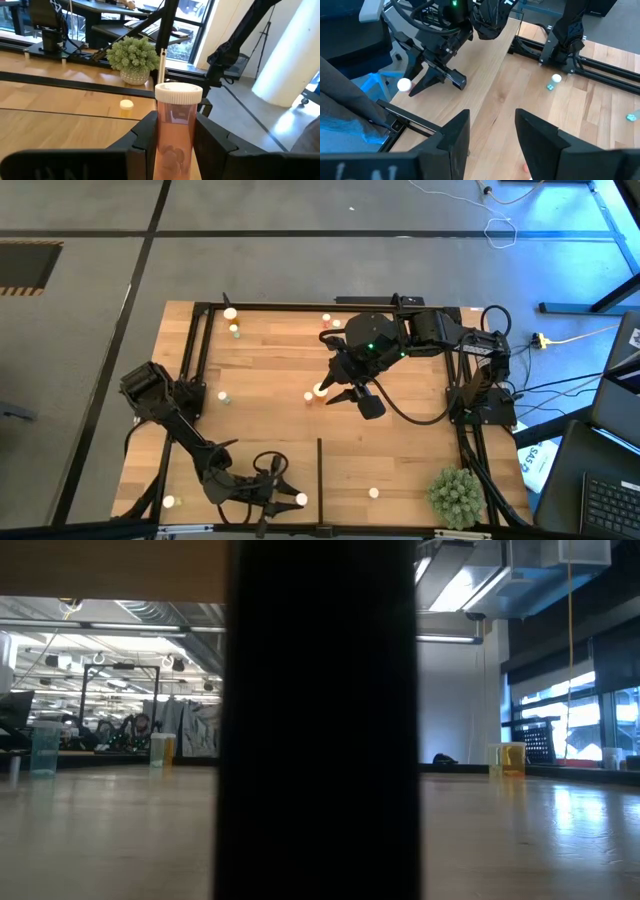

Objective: Pick and place medicine bottles onto shelf by color
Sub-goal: Put the right pink pill bottle on the shelf

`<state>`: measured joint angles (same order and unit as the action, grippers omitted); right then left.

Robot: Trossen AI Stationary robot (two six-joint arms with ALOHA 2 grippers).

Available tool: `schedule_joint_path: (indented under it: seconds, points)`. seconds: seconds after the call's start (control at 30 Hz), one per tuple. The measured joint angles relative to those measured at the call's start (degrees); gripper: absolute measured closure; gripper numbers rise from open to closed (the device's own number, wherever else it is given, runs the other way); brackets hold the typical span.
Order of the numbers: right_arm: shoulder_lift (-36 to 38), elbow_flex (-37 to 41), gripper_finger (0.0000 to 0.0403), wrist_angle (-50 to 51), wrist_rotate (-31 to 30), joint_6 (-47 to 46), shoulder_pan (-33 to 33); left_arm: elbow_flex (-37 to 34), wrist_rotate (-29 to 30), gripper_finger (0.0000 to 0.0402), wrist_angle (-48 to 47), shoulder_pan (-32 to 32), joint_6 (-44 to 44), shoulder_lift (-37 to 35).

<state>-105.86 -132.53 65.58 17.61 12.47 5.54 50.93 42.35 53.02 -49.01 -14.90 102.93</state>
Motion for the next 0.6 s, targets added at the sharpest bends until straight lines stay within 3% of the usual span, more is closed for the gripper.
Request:
schedule_joint_path:
  seconds: [0.6]
  points:
    - [-0.01,0.00,0.0243,-0.02,0.00,0.00,-0.01,-0.19,1.42,0.0305,-2.08,0.15,-1.03,-0.02]
